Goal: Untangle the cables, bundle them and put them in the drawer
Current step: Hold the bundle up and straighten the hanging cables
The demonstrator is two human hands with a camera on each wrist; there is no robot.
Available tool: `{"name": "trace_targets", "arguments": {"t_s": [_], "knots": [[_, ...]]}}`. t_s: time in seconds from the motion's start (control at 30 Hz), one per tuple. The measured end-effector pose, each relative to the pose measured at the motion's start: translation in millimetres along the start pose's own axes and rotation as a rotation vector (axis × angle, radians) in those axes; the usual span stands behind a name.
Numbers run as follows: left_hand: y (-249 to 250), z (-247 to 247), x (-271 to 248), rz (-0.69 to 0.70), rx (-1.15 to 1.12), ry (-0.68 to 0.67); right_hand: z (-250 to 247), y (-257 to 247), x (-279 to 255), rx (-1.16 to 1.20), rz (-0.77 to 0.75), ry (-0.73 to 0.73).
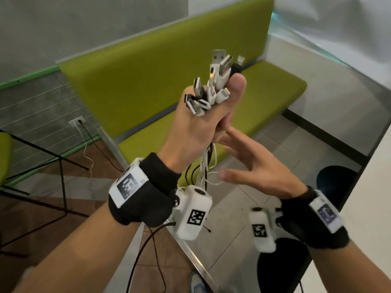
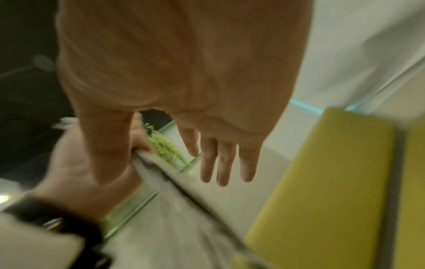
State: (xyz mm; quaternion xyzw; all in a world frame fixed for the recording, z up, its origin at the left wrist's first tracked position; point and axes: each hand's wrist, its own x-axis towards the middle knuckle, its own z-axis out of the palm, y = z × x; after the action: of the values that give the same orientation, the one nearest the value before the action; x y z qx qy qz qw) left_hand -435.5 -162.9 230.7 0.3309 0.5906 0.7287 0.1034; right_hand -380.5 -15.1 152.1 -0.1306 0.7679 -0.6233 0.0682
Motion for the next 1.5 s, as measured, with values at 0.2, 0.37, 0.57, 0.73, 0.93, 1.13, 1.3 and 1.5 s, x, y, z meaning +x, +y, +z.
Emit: {"name": "trace_targets", "arguments": {"t_s": [0.2,0.37,0.57,0.73,0.93,1.13,1.3,1.5], "knots": [[-14,4,-7,-0.061,0.013,0.026,64,13,34,0.085,-0.070,0.257],[-6,-2,0,-0.016,0.009,0.039,85,108,28,-0.003,0.248,0.399],[-25,13,-17,-0.043,0.153,0.007,89,166,24,-0.100,0.237,0.352],[-21,4,-6,-0.036,0.070,0.032,83,200,-1,-0.208,0.524,0.199],[-34,-1,-12,-0.083,0.126,0.032,43,143,-5,-0.253,0.474,-0.245],[-38,16,-11,-0.083,0.141,0.046,56,71,13,0.085,0.129,0.156],[-35,19,-10,-0.046,0.167,0.023,79,107,11,0.074,0.184,0.401],[-34,22,-21,-0.045,0.174,0.036,73,167,-9,-0.185,0.429,0.305]]}}
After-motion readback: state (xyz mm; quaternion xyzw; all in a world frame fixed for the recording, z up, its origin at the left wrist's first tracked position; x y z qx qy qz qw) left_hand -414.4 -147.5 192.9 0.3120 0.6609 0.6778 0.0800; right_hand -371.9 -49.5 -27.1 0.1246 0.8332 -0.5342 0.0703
